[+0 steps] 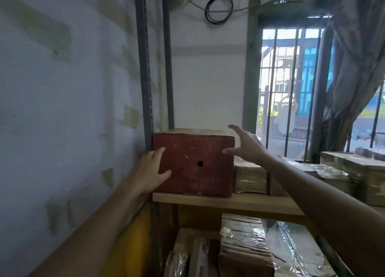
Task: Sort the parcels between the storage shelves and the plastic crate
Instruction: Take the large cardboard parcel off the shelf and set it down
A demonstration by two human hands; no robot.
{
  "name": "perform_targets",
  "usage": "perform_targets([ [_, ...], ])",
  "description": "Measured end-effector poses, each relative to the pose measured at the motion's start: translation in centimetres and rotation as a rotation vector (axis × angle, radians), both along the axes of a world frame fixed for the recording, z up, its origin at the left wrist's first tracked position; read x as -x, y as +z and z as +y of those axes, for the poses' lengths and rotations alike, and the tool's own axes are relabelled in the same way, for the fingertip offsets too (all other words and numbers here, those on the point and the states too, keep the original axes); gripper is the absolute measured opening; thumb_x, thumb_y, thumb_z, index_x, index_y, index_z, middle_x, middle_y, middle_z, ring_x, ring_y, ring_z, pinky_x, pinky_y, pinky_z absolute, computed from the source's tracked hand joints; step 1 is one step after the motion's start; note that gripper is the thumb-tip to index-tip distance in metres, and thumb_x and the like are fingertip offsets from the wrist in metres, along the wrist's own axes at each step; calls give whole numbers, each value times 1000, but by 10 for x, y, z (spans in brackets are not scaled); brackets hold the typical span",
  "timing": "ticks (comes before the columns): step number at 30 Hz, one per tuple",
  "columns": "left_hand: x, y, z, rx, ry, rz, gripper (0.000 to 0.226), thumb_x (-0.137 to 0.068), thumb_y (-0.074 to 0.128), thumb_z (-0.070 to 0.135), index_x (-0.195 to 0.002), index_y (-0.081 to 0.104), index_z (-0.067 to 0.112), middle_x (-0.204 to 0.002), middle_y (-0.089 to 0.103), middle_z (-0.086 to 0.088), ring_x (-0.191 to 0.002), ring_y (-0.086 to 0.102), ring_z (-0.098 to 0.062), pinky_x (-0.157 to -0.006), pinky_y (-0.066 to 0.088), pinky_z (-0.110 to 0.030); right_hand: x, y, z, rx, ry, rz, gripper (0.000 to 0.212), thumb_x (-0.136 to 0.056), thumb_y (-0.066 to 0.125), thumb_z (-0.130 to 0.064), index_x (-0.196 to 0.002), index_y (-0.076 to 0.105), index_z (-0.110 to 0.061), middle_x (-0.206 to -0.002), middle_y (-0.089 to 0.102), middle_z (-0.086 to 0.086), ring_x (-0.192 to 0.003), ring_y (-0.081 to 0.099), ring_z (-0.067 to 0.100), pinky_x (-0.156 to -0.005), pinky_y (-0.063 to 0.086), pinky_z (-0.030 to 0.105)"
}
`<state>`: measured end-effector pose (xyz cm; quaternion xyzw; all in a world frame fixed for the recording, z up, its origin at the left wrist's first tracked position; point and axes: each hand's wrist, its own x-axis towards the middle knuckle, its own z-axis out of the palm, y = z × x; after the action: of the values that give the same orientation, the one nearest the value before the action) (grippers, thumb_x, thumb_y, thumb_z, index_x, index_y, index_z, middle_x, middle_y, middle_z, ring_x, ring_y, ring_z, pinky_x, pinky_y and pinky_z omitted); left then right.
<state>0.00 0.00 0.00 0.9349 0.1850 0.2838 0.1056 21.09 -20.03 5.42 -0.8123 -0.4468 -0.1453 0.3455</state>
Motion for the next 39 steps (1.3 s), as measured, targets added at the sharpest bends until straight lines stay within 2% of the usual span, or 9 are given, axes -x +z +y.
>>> perform_targets([
  [6,-5,-48,5,259,-50,-145,98,-85,61,34,-145,-16,22,-150,18,-12,-134,27,-23,-112,26,-38,-6,-32,18,-101,48,126,83,-74,78,-30,-141,30,-34,-124,56,14,-112,56,30,-96,46,49],
  [14,-32,-100,17,498,-100,-262,113,-77,72,22,-144,-19,24,-153,13,-6,-138,22,-16,-111,21,-29,-25,-56,32,-254,68,82,84,-74,77,-31,-137,22,-39,-108,56,-5,-94,58,19,-82,45,29],
  [19,-39,-109,24,417,-14,-330,114,-72,75,19,-145,-11,25,-147,22,-11,-132,28,-22,-105,24,-29,-29,-53,33,-272,57,109,82,-71,80,-25,-135,29,-34,-107,60,-1,-94,61,22,-81,47,29],
  [22,-34,-103,26,383,-2,-323,112,-75,72,16,-139,-17,35,-140,23,-14,-128,30,-27,-105,30,-37,-21,-35,31,-293,61,123,82,-68,82,-24,-133,33,-35,-110,64,6,-97,64,27,-89,52,41],
  [25,-25,-75,24,280,61,-441,102,-77,71,17,-144,-5,34,-137,29,-15,-124,35,-27,-98,35,-38,-15,-1,29,-368,81,117,77,-72,78,-34,-134,32,-40,-113,66,11,-99,65,27,-87,54,45],
  [30,-12,16,23,213,22,-776,75,-82,67,23,-143,24,15,-136,40,-13,-125,38,-23,-97,30,-28,-9,58,28,-509,171,281,70,-87,58,-47,-144,25,-22,-109,62,-1,-94,66,17,-79,54,30],
  [33,-17,63,16,291,-24,-923,54,-84,64,25,-132,41,13,-131,47,-6,-116,45,-13,-93,35,-21,-9,83,21,-540,294,373,63,-90,50,-52,-141,34,-19,-129,55,2,-109,61,17,-98,48,42],
  [35,-24,82,14,340,10,-989,45,-87,60,27,-127,46,12,-129,48,-6,-117,47,-17,-93,38,-22,-10,85,15,-488,350,364,59,-91,45,-55,-140,37,-23,-136,50,2,-118,54,20,-100,45,47],
  [39,-42,97,18,355,78,-974,49,-90,55,33,-131,42,11,-132,47,-7,-120,46,-20,-97,38,-26,-11,70,9,-371,284,119,52,-86,56,-49,-132,39,-33,-115,56,-13,-93,58,4,-62,50,14],
])
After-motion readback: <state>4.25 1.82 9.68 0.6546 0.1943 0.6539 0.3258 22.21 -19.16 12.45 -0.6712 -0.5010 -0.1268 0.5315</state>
